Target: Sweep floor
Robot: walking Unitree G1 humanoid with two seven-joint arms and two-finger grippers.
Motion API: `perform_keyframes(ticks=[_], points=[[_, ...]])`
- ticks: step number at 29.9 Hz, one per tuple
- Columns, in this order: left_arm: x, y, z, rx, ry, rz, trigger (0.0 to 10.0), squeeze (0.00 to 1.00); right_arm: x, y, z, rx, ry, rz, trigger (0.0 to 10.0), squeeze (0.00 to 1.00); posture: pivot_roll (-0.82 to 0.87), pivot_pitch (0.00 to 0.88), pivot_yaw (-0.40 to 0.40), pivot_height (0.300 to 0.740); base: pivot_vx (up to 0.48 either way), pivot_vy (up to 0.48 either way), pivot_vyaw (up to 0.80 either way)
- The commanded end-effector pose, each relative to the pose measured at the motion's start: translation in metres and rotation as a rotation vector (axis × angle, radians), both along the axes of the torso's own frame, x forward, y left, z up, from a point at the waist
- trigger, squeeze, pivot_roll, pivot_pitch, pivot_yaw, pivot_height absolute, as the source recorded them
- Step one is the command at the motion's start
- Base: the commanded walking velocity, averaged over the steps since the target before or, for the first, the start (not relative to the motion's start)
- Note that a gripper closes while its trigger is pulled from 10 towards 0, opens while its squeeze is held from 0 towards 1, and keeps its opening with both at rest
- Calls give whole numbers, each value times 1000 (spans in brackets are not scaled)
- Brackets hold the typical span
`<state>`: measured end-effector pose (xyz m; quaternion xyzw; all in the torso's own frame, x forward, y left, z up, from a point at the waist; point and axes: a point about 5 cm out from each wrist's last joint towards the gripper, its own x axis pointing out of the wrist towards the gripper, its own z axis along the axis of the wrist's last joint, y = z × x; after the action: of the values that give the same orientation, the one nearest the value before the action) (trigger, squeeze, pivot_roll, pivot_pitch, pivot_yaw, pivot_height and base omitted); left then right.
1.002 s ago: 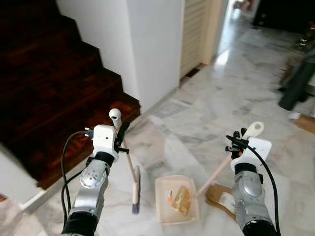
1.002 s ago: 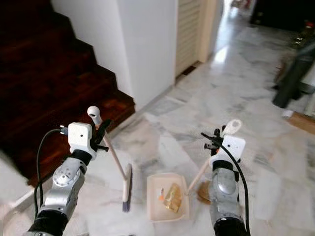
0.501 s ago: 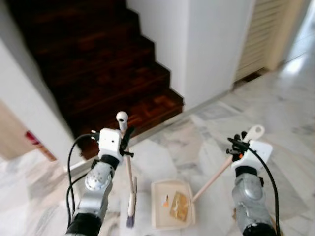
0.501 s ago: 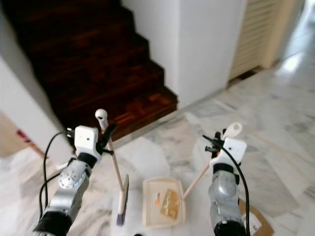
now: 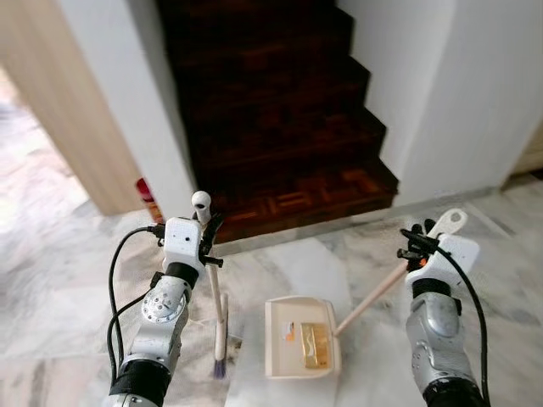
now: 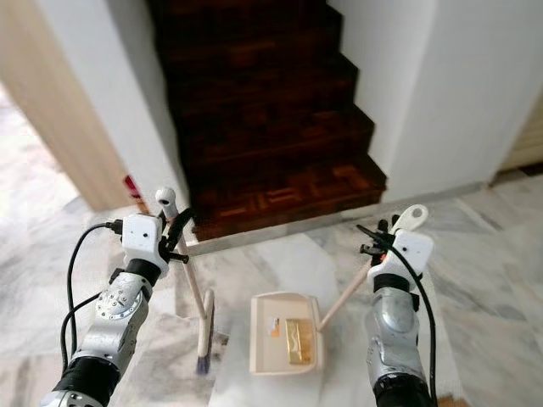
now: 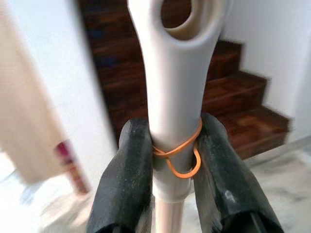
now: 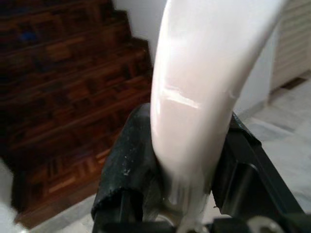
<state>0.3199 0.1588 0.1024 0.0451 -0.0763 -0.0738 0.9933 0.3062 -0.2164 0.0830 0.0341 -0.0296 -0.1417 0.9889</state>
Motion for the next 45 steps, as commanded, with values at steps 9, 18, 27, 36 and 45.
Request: perform_keyframes(ticks=[9, 18, 27, 36, 45], points=[[5, 4, 6, 9, -14, 5, 10000, 0, 6, 8, 13, 28, -53, 13, 10000, 0, -77, 0, 102, 740, 0, 180, 0], [5, 7, 7, 19, -19, 13, 10000, 0, 7, 11, 12, 27, -52, 26, 10000, 0, -30, 0, 96, 740, 0, 399, 372], [1, 13, 4, 25, -14, 37, 10000, 0, 11, 16, 13, 35, -47, 54, 10000, 0, -11, 0, 83, 740, 0, 376, 89], [0, 13, 2, 25, -10, 41, 10000, 0, 10, 16, 12, 41, -39, 58, 10000, 0, -7, 0, 77, 740, 0, 349, 0], [-2, 13, 1, 25, -6, 43, 10000, 0, 10, 18, 9, 52, -30, 70, 10000, 0, 2, 0, 70, 740, 0, 344, 0]])
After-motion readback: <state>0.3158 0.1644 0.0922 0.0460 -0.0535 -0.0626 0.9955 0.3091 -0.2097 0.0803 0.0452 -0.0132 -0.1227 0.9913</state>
